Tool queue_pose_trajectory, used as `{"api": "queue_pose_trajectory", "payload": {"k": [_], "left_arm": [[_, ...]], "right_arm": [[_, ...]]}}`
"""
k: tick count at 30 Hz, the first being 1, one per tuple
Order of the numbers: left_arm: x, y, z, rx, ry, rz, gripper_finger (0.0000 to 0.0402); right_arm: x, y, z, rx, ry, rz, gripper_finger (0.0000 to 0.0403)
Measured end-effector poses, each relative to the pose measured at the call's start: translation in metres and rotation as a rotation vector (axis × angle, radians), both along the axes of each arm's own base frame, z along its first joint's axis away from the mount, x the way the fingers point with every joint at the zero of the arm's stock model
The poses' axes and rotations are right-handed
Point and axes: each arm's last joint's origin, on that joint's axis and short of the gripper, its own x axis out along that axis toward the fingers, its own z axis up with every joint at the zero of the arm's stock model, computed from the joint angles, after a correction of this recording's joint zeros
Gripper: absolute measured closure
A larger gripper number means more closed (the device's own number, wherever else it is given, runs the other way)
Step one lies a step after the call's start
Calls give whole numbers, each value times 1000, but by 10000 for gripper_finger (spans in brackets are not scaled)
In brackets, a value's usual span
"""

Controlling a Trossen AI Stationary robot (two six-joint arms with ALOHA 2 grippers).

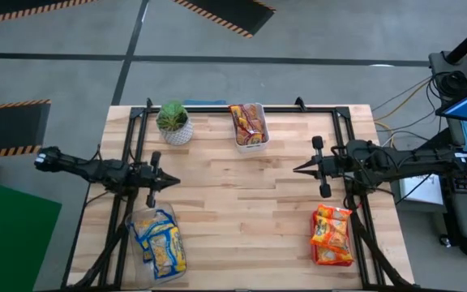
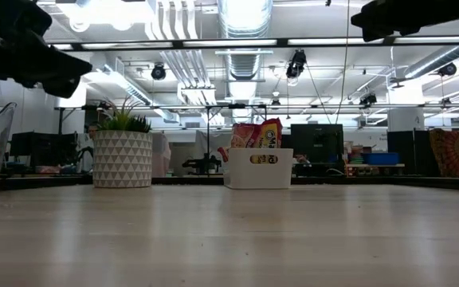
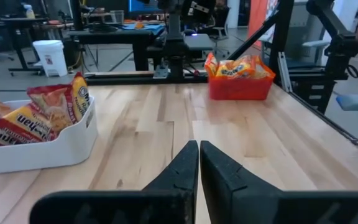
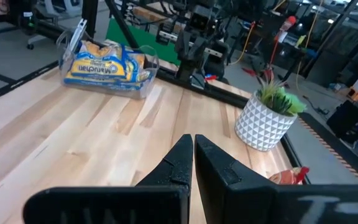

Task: Sort Maruchan noodles
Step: Return to Home Position

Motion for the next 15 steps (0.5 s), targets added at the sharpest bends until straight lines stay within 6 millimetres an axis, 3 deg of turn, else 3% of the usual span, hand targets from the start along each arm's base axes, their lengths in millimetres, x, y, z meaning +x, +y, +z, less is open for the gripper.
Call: {"api": "queue_pose_trajectory", "payload": {"k": [7, 15], "left_arm": [[-2, 2, -4, -12, -24, 18, 402], [-3, 2, -6, -6, -24, 17, 401]], "right_arm": [[-9, 0, -1, 10, -28, -1, 394], [-32, 0, -1, 6, -135, 0, 394]]}}
